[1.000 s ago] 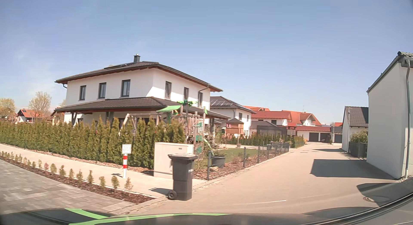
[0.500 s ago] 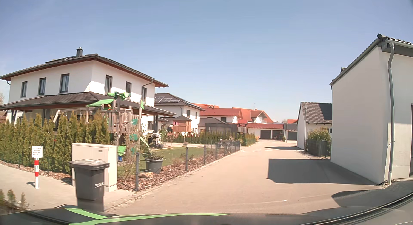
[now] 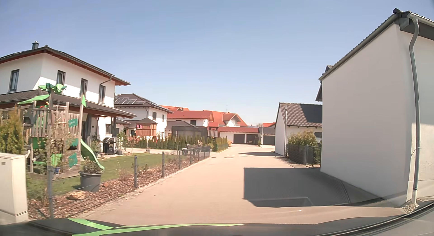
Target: Follow the waypoints while adhering to traffic rules and regulations
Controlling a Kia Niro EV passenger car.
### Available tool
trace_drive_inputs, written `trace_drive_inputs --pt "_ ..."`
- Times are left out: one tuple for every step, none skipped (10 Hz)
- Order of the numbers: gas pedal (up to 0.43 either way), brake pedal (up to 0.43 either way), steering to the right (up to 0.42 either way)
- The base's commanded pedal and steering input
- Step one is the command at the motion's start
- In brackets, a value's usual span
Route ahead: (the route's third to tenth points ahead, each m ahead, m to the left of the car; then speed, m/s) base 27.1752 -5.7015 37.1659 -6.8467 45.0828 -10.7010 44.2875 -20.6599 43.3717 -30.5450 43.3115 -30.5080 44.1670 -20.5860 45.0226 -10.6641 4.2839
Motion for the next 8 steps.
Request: trace_drive_inputs --pt "0.177 0.0 0.251" --pt "0.177 0.0 0.23" --pt "0.177 0.0 0.208" --pt "0.177 0.0 0.172" --pt "0.169 0.0 0.133" --pt "0.138 0.0 0.107" --pt "0.0 0.0 0.076" --pt "0.0 0.0 0.059"
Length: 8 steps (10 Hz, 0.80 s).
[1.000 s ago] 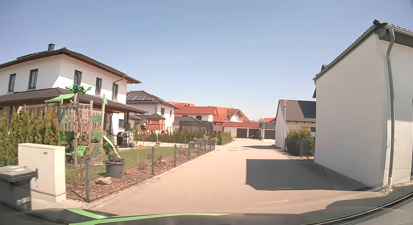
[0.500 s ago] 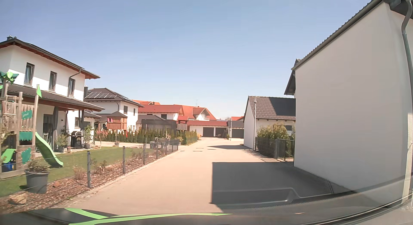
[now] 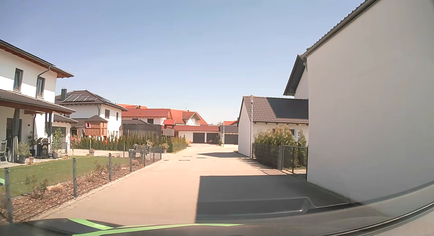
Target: Follow the waypoints while adhering to traffic rules and regulations
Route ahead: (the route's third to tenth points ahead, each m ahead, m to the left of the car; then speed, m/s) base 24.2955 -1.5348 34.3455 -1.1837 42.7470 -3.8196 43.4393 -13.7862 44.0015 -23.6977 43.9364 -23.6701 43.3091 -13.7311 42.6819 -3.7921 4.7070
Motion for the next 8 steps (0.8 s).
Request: trace_drive_inputs --pt "0.0 0.0 0.044" --pt "0.0 0.0 0.031" --pt "0.0 0.0 0.021" --pt "0.0 0.0 0.015" --pt "0.0 0.0 0.009" --pt "0.0 0.0 0.004" --pt "0.0 0.006 -0.001" --pt "0.0 0.043 -0.001"
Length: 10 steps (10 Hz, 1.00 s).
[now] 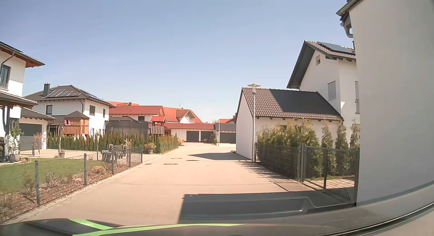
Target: Follow the waypoints while adhering to traffic rules and regulations
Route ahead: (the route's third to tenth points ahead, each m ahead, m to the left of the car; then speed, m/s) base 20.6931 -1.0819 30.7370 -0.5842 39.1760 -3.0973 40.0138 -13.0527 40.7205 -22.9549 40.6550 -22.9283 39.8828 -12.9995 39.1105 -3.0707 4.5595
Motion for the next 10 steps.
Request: trace_drive_inputs --pt "0.0 0.055 -0.001" --pt "0.0 0.067 -0.001" --pt "0.0 0.085 -0.001" --pt "0.0 0.116 -0.001" --pt "0.0 0.122 -0.001" --pt "0.0 0.134 0.0" --pt "0.0 0.134 0.0" --pt "0.0 0.146 0.0" --pt "0.0 0.152 0.0" --pt "0.0 0.152 0.0"
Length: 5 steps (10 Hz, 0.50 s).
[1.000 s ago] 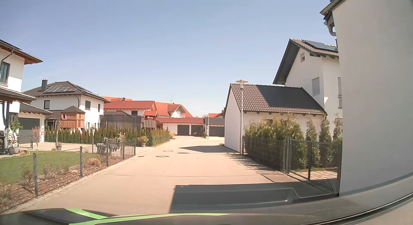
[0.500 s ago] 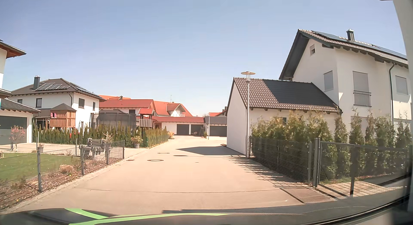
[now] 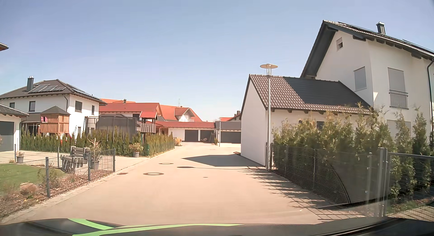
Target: Follow the waypoints while adhering to traffic rules and regulations
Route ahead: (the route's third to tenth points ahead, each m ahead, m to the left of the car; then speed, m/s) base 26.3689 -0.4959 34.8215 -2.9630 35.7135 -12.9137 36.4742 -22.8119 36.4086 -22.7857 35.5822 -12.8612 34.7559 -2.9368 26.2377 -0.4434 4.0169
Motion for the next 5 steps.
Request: trace_drive_inputs --pt "0.0 0.152 0.001" --pt "0.0 0.159 0.002" --pt "0.0 0.171 0.005" --pt "0.0 0.171 0.008" --pt "0.0 0.183 0.012"
